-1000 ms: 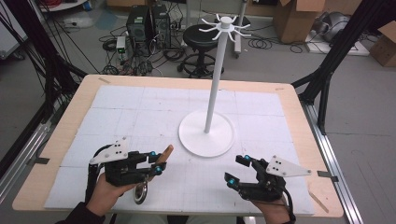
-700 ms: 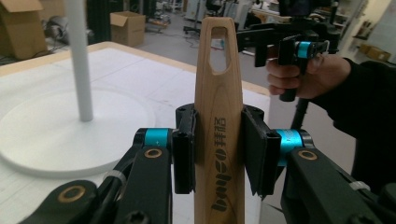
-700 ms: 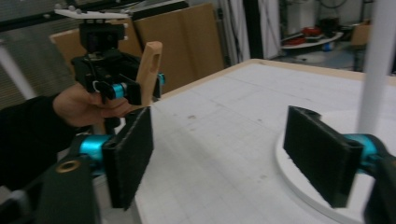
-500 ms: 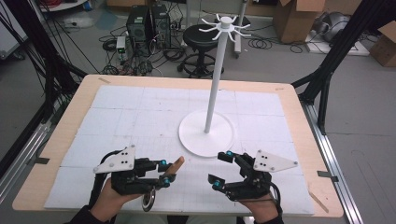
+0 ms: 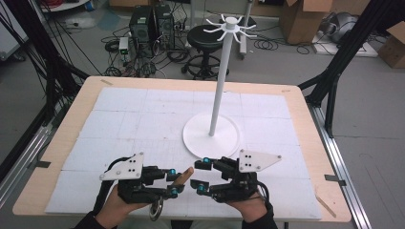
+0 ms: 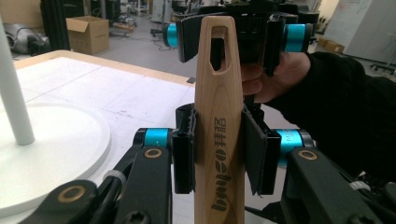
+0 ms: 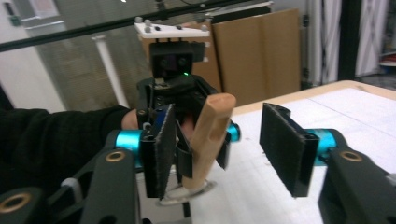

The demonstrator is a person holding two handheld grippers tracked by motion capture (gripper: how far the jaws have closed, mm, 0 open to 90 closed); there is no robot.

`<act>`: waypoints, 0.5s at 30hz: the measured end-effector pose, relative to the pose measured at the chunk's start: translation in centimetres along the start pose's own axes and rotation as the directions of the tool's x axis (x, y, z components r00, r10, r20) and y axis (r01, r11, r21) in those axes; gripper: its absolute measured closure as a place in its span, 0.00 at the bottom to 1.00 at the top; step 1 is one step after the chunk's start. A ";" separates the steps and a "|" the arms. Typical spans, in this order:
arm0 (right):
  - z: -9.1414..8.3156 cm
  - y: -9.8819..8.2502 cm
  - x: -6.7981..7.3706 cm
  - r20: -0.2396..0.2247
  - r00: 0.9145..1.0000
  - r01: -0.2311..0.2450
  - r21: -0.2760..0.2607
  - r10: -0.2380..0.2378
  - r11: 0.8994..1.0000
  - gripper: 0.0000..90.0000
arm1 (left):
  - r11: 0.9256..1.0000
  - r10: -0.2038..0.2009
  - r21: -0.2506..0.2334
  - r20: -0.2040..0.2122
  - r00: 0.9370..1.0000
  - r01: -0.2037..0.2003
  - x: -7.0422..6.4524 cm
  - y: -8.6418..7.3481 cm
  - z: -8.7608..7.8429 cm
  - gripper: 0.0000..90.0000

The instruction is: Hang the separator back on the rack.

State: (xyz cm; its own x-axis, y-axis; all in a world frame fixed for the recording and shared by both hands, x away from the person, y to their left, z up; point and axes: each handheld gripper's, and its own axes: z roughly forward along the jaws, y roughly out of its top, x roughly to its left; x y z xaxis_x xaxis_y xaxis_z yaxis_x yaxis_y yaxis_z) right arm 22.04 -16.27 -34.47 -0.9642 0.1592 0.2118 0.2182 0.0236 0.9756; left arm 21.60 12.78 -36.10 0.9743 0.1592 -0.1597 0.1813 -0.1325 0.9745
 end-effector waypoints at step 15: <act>1.3 0.4 0.1 -0.082 0.996 0.036 -0.003 -0.036 0.999 0.77 | 1.000 0.003 -0.019 0.064 0.998 -0.001 0.0 0.0 -0.1 0.75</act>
State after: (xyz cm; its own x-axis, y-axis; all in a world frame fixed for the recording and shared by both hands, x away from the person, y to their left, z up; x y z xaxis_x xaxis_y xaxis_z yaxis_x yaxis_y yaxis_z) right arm 22.25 -14.98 -34.17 -0.9805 0.0773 0.1806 0.1831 0.0268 0.9827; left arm 21.59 12.88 -36.08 0.9813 0.0954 -0.1670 0.1775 -0.1140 0.9775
